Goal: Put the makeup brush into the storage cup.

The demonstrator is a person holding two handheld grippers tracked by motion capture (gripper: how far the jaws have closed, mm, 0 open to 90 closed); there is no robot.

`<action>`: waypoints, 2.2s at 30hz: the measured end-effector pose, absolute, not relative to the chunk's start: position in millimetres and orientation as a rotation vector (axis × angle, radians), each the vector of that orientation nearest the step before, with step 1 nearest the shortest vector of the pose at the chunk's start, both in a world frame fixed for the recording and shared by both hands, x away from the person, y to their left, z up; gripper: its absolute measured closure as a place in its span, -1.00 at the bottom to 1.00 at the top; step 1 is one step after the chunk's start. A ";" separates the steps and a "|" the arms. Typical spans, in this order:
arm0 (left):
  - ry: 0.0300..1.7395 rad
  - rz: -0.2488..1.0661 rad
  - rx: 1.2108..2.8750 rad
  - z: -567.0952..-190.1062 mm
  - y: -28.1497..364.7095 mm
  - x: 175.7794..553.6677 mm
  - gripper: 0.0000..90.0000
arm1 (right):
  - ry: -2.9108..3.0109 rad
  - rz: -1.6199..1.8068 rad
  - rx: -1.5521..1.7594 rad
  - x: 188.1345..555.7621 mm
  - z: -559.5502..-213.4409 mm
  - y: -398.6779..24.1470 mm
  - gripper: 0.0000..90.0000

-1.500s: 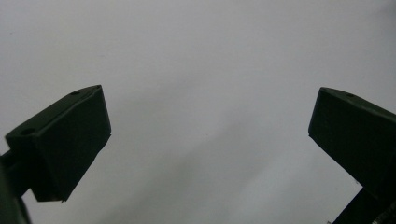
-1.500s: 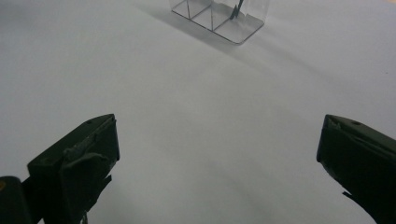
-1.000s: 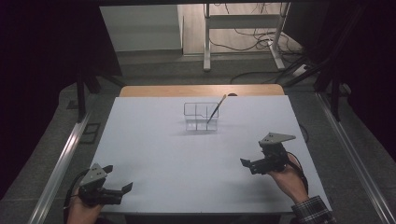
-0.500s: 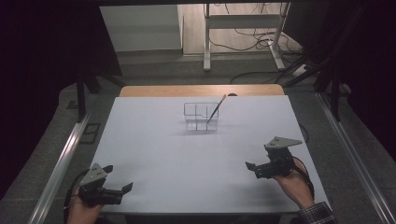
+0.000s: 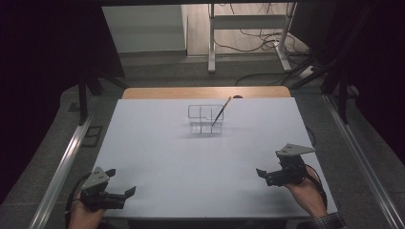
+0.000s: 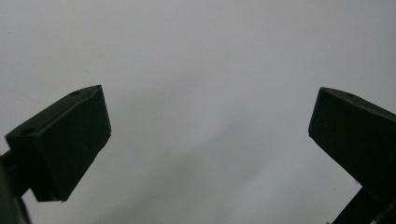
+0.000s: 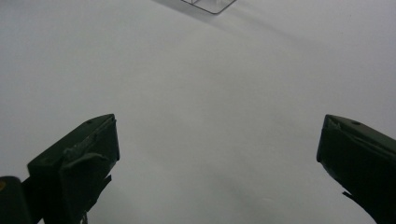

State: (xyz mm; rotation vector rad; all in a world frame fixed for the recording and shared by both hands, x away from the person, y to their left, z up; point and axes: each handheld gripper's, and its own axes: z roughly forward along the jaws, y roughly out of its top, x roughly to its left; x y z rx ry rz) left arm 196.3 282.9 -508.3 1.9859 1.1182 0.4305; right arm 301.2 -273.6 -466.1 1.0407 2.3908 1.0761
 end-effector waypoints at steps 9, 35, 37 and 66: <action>1.122 0.429 1.982 -508.4 283.2 196.6 -1.00 | 2.372 1.051 1.057 295.1 -466.6 -282.6 -1.00; 1.124 0.431 1.979 -508.6 283.2 197.4 -1.00 | 2.321 1.018 1.111 276.1 -467.6 -307.0 -1.00; 1.126 0.431 1.979 -508.6 283.1 197.4 -1.00 | 2.318 1.017 1.118 274.8 -468.5 -309.6 -1.00; 1.124 0.430 1.983 -508.6 282.7 198.3 -1.00 | 2.269 1.000 1.199 256.5 -471.9 -337.6 -1.00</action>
